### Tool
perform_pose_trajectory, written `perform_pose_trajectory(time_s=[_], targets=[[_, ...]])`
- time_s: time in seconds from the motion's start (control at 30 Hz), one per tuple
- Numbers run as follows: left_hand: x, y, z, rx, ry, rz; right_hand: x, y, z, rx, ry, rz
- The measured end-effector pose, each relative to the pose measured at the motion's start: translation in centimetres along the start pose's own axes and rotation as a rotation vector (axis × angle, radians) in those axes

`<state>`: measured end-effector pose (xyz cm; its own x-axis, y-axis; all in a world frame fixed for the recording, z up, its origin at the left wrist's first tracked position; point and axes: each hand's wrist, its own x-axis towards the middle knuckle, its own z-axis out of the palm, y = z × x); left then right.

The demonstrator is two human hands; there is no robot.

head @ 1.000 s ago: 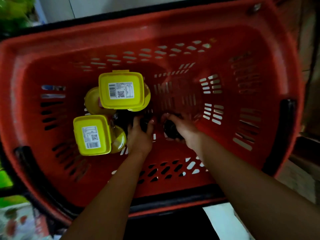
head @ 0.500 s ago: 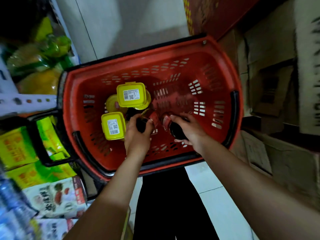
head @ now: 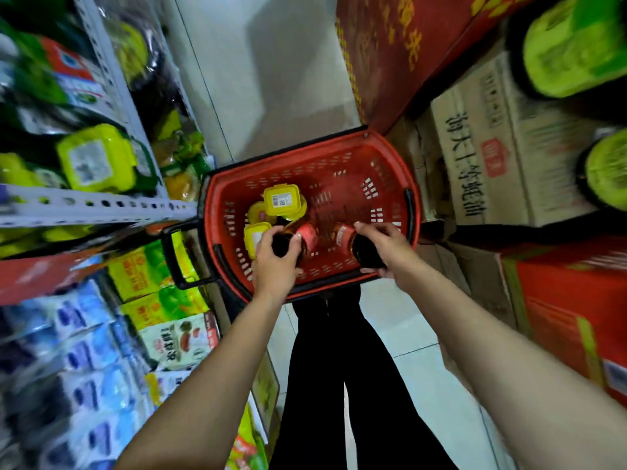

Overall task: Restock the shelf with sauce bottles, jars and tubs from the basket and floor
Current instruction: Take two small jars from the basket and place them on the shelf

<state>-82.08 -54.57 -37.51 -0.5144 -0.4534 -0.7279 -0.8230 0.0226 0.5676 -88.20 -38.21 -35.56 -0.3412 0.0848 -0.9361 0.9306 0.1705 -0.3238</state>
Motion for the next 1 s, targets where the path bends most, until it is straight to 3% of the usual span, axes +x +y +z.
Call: perform_pose_trajectory(time_s=[0.3,0.87,1.0], targets=[[-8.9,6.9,-4.8,0.021,0.018,0.096,-10.4,-1.8,-4.3,-0.043,0.017,-0.061],[-22.1,16.3,-6.7,0.067,-0.179,0.349,-24.7,-5.7,-14.0,-0.157,0.035,-0.358],[-22.8,18.3,-5.8,0.140,-0.243,0.425,-27.5,-5.6,-15.7,-0.089,0.077,-0.391]])
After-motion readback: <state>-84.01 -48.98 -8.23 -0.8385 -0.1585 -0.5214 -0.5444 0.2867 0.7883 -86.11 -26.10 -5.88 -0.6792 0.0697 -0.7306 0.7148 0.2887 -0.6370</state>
